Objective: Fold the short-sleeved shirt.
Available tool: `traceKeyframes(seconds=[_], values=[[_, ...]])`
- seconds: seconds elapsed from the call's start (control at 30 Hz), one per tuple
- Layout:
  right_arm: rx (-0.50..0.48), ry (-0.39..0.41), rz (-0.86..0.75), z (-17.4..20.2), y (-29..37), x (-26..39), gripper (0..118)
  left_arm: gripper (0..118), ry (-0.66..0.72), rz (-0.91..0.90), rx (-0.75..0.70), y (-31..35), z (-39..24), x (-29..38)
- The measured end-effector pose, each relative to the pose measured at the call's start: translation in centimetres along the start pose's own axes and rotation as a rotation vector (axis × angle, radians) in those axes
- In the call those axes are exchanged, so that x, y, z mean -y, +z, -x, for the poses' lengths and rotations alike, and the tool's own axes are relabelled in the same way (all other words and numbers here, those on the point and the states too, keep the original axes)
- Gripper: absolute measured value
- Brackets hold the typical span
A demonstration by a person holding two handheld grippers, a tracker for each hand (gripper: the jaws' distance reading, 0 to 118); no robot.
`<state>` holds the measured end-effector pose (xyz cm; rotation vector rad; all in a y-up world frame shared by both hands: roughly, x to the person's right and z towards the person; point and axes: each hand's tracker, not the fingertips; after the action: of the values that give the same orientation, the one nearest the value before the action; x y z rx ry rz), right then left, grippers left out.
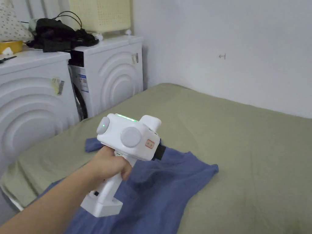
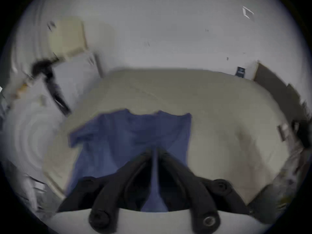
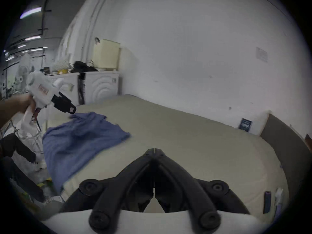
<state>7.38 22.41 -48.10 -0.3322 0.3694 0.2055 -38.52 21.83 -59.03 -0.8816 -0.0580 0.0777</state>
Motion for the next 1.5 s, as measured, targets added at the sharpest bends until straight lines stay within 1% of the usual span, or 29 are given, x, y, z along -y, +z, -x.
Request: traceKeyframes(seconds=[0.03, 0.07, 0.1, 0.13, 0.17, 0.2, 0.27, 0.33, 0.4, 0.47, 0.5, 0.53, 0.57, 0.6, 0.67, 0.7, 0.77, 0.87, 0.93, 0.97, 1.03, 1.07, 1.13, 1.23, 1.3, 1.37, 1.5], values=[[0.021, 0.004, 0.024, -1.0, -0.1, 0.5, 2, 32, 0.027, 0.058, 0.022, -2.2, 0.3, -0.9], [0.041, 0.002, 0.062, -2.1, -0.1, 1.0, 2, 65, 0.036, 0.130, 0.029, -4.7, 0.4, -1.5], [0.063, 0.004, 0.091, -3.0, 0.1, 1.5, 2, 100, 0.000, 0.215, 0.013, -7.2, 0.4, -1.9], [0.073, -0.001, 0.110, -3.7, 0.2, 2.0, 3, 118, -0.031, 0.240, -0.014, -9.2, 0.3, -1.8], [0.074, -0.009, 0.119, -4.5, 0.4, 2.6, 3, 118, -0.055, 0.210, -0.003, -10.8, 0.4, -2.0], [0.086, -0.017, 0.134, -5.2, 0.5, 3.1, 3, 117, -0.087, 0.243, -0.036, -12.4, -0.2, -1.5], [0.097, -0.047, 0.176, -6.2, 0.7, 4.0, 3, 117, -0.056, 0.300, -0.053, -15.2, -0.1, -0.9], [0.105, -0.065, 0.187, -6.9, 0.7, 4.7, 3, 117, 0.006, 0.343, -0.022, -17.4, 0.2, -0.3], [0.110, -0.066, 0.189, -7.1, 0.4, 5.4, 3, 117, 0.029, 0.366, -0.049, -18.7, 0.4, 0.2], [0.104, -0.075, 0.185, -7.2, 0.2, 6.0, 3, 115, 0.034, 0.352, -0.082, -19.8, 1.0, 0.8], [0.099, -0.091, 0.188, -7.1, -0.1, 6.3, 3, 115, 0.048, 0.344, -0.068, -19.8, 1.4, 1.3], [0.095, -0.105, 0.194, -7.0, -0.2, 6.6, 3, 111, 0.062, 0.325, -0.042, -19.5, 1.5, 1.4], [0.092, -0.116, 0.202, -6.8, -0.3, 6.8, 3, 100, 0.058, 0.304, -0.055, -19.0, 1.5, 1.4], [0.087, -0.120, 0.205, -6.6, -0.3, 7.1, 3, 82, 0.052, 0.298, -0.059, -18.4, 1.4, 1.2], [0.077, -0.121, 0.208, -5.9, -0.4, 7.5, 3, 11, 0.023, 0.249, -0.036, -16.8, 1.4, 0.6], [0.070, -0.122, 0.206, -5.6, -0.3, 7.8, 3, 6, 0.015, 0.228, 0.003, -16.3, 1.4, 0.3], [0.053, -0.128, 0.214, -5.0, -0.5, 8.2, 3, 6, 0.023, 0.213, -0.009, -15.1, 1.0, 0.2], [0.036, -0.157, 0.233, -4.5, -0.5, 8.9, 3, 6, 0.031, 0.189, 0.044, -14.4, 0.4, -0.2], [0.029, -0.175, 0.238, -4.5, -0.3, 9.2, 3, 6, 0.006, 0.121, 0.021, -13.6, -0.7, -0.8], [0.023, -0.186, 0.237, -4.6, -0.1, 9.3, 3, 6, -0.016, 0.114, 0.042, -13.3, -1.4, -1.3], [0.026, -0.204, 0.242, -4.8, 0.1, 9.3, 3, 6, 0.025, 0.065, 0.114, -12.7, -3.1, -2.8], [0.030, -0.209, 0.244, -5.0, 0.3, 9.4, 3, 6, 0.013, 0.042, 0.178, -12.5, -4.5, -3.7], [0.050, -0.217, 0.248, -5.4, 0.7, 9.4, 3, 6, -0.052, 0.014, 0.244, -12.5, -7.7, -5.8], [0.073, -0.264, 0.226, -6.5, 2.1, 9.0, 3, 6, -0.161, -0.002, 0.313, -13.7, -14.8, -9.2], [0.102, -0.285, 0.206, -7.3, 3.3, 8.5, 3, 6, -0.210, 0.000, 0.368, -14.9, -20.8, -11.2], [0.133, -0.288, 0.185, -8.1, 4.5, 8.1, 3, 6, -0.255, -0.008, 0.455, -15.8, -26.7, -12.5], [0.209, -0.269, 0.152, -9.8, 6.5, 7.7, 3, 6, -0.430, 0.002, 0.636, -16.6, -40.0, -13.0]])
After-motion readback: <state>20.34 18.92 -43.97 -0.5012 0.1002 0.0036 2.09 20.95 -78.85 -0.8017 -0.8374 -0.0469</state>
